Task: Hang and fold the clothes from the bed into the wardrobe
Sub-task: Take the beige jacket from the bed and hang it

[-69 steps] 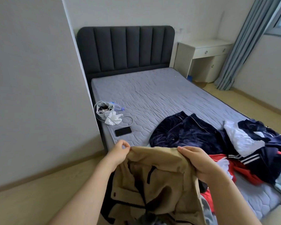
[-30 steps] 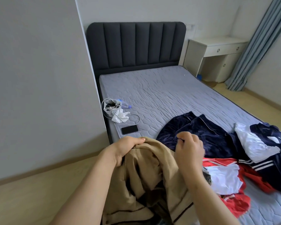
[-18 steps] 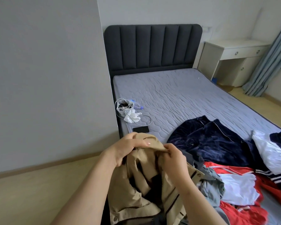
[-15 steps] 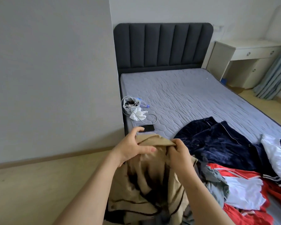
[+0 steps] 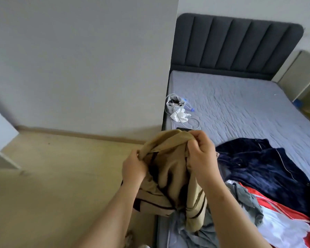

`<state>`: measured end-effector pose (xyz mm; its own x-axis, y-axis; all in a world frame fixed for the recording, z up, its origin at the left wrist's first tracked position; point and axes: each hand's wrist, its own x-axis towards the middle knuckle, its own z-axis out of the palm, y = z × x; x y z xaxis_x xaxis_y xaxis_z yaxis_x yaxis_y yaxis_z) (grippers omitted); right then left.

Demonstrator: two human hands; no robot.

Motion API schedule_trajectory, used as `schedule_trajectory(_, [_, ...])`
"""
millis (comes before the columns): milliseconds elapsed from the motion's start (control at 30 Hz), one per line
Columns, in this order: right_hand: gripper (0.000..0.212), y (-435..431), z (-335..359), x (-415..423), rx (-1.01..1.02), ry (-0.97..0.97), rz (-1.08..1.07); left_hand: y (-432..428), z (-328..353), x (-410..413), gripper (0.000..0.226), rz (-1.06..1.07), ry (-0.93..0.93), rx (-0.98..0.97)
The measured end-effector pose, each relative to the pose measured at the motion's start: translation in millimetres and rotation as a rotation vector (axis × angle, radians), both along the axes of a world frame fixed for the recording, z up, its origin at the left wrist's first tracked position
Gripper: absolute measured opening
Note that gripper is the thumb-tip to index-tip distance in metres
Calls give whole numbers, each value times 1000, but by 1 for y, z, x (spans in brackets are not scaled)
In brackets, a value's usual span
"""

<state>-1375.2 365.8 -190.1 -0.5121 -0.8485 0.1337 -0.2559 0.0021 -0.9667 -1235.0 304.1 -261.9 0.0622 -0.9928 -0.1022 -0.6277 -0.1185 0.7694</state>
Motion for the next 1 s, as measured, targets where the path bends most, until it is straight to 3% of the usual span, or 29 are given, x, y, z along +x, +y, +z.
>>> schedule_trajectory(200, [28,-11,12,36,-36,32,123,-26,52,75,16,388,603,2])
schedule_trajectory(333, [33,-37,29,88,-99,109,206,-40,92,136,7,486,821,-82])
schedule_trajectory(733, [34,-113,37,352,-132,74,492,-3,120,430,15,542,627,-187])
schedule_trajectory(867, [26,-121,25,438,-120,27,611,20,114,503,9,731,505,-249])
schedule_trajectory(1000, [34,-123,14,511,-106,36,760,42,106,558,10,976,581,-363])
